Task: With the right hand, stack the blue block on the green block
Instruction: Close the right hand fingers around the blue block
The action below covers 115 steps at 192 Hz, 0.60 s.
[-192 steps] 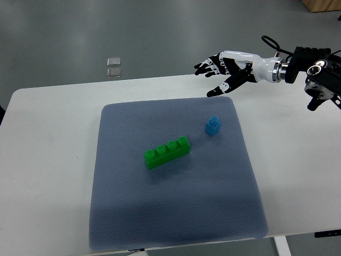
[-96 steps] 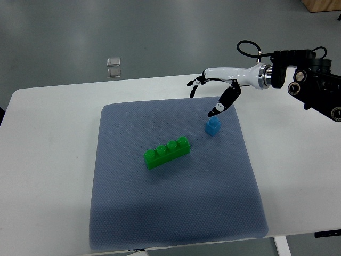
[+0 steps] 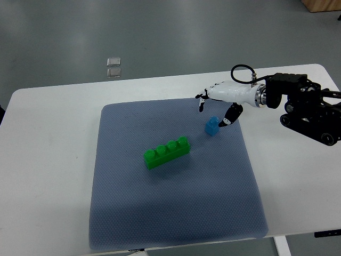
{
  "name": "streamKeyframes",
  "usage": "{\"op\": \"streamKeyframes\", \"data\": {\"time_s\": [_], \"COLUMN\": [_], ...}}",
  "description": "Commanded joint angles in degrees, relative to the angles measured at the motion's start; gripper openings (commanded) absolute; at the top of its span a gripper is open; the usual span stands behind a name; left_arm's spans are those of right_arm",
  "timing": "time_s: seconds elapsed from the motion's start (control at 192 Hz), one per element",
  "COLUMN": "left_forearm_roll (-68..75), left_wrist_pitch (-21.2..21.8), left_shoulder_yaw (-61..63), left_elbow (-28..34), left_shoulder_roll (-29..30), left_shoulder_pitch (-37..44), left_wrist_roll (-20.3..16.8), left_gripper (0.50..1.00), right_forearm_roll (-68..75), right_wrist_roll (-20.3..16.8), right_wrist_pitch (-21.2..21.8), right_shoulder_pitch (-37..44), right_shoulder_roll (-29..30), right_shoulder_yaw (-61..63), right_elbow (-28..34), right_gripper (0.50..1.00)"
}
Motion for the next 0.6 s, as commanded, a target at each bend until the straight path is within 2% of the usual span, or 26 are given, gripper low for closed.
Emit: {"op": "streamKeyframes", "data": {"time_s": [0.0,0.13,0.595], "left_forearm_roll": [0.06,0.06,0.06], "left_wrist_pitch": [0.00,0.00,0.00], "left_shoulder_yaw": [0.00,0.00,0.00], "left_elbow": [0.00,0.00,0.00], "left_shoulder_roll": [0.00,0.00,0.00], "left_shoulder_pitch": [-0.03,-0.03,0.06], "left_wrist_roll": [-0.01,-0.01,-0.01], "left_gripper": [1.000,1.000,1.000], "right_forearm_roll": [-0.86,-2.53,-2.70], "right_wrist_roll": [0.02,0.02,-0.07], "right_wrist_pitch": [-0.32,-0.32,-3.66], "right_shoulder_pitch": [-0.30,-0.47,-2.85], "right_shoulder_roll": [0.16,0.60,2.79], "right_shoulder_yaw": [-0.17,-0.26,-2.63], "right_elbow": [-0.01,-0.10,-3.61], "right_gripper": [0.895,0.866,0.864]}}
